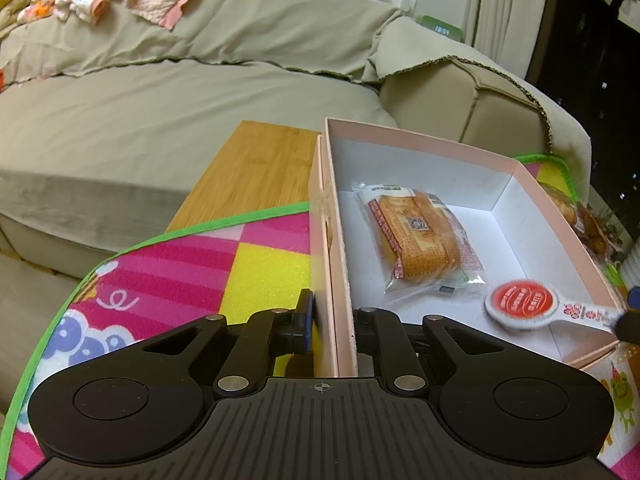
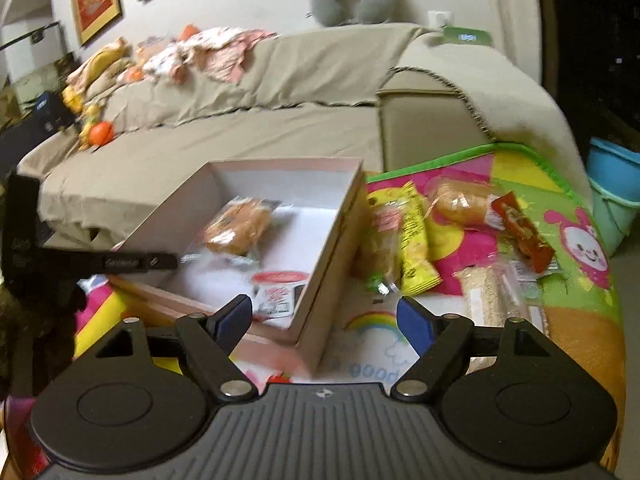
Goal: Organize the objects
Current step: 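Move the right gripper to the long sesame bar and grasp it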
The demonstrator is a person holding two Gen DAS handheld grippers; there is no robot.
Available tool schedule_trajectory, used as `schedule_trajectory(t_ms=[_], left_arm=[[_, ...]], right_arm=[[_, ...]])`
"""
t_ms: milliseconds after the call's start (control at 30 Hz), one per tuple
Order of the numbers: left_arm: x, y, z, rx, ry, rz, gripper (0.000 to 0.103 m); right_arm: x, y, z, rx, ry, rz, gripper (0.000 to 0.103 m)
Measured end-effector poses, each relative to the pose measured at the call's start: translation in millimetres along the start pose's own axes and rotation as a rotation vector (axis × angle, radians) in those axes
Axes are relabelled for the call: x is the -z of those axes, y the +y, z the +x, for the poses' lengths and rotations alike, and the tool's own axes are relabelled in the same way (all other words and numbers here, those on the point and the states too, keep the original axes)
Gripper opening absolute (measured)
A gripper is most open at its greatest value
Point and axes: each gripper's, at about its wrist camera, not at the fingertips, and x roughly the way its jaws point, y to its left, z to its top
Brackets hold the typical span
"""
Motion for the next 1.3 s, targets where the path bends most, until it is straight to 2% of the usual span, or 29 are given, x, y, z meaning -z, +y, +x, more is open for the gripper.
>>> schedule_trajectory(t_ms=[100,333,500,600,800,933,1100,1167,1300], left_arm=[[0,0,0,0.000,0.000,-0.001,0.014],[0,1,-1,0.001,0.000,-0.001,0.014],[0,1,-1,0.003,0.000,-0.005,0.014],[0,1,-1,0.006,-0.001,-0.009,0.014],[-1,2,-1,0.003,-0.001,-0.012,0.014],[-1,3,0,0.001,-0.001,-0.013,0.013],[-1,3,0,-0.001,-0.002,-0.013,0.013],[0,3,0,-0.004,-0.003,-0.012,0.013],[0,1,0,-0.004,-0.005,-0.006,0.013]], right_arm=[[2,1,13,0.087,-0.016,-0.015,0.080],[-4,-5,10,0.063,-0.056,0.027,0.080],[-4,-28,-7,0.130,-0.078,0.080,0.080],[2,-38,-12,0.127,-0.056,0.116,0.080],[12,-25,-4,0.077,-0.032,0.116,0.078],[12,-16,8,0.127,-0.021,0.103,0.078],[13,-17,-5,0.107,-0.082,0.136,0.078],[13,-13,-12,0.090,-0.094,0.116,0.078],[14,0,-4,0.115,-0.054,0.057,0.078]])
